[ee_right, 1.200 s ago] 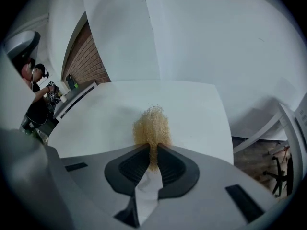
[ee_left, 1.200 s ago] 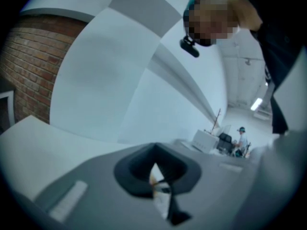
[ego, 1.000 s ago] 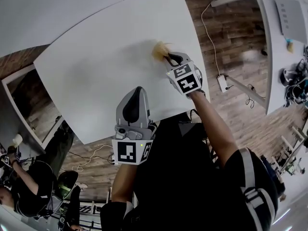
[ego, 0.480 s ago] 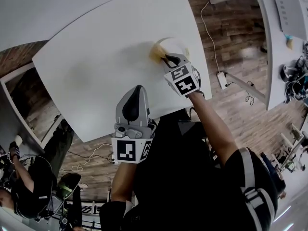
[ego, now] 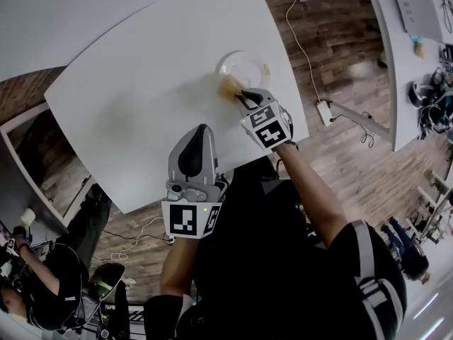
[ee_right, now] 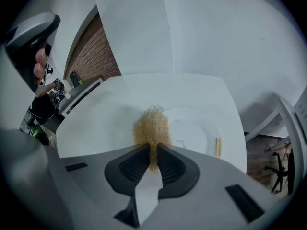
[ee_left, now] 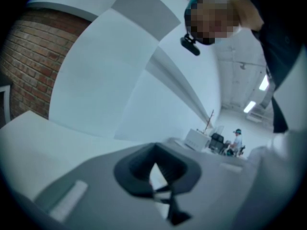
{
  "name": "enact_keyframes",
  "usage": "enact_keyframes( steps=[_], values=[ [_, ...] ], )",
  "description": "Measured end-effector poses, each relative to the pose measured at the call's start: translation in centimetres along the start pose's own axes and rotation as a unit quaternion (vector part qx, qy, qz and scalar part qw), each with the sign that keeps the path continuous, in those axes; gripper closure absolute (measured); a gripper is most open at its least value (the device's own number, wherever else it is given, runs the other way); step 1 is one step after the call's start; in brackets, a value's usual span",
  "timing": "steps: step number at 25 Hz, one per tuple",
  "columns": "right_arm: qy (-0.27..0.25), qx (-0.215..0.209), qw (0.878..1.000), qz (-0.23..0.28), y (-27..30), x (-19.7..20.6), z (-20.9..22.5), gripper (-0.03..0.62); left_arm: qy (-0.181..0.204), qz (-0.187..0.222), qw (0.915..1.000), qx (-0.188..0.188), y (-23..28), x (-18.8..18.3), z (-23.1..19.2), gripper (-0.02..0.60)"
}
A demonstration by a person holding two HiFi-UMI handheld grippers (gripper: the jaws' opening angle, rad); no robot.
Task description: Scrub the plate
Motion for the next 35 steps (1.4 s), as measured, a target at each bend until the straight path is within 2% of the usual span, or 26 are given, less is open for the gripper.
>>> enact_keyframes(
  steps=[13, 27, 35],
  values=[
    [0.040, 0.021, 0.999, -0.004, -2.1, 3.7, 1.5, 0.551, 0.010, -0.020, 0.9994, 0.027, 0.8, 1.4, 2.2, 0.578],
    [0.061, 0.044, 0.997, -0.005, -2.7, 4.3, 5.5, 0.551, 0.005, -0.020, 0.9996, 0.019, 2.5, 1.3, 2.3, 0.578],
    [0.057, 0.040, 0.998, -0.002, -2.1, 3.6, 7.3, 0.551, 0.000, -0.016, 0.9998, 0.008, 3.7, 1.2, 2.3, 0.578]
  ],
)
Point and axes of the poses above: the fingertips, and each gripper's own axes: y forward along the fingers, z to its right, x out of its underside, the point moved 5 cm from there along -y, backward along the fingers, and after that the axes turned 13 degrees about -y, right-handed, at the moved point
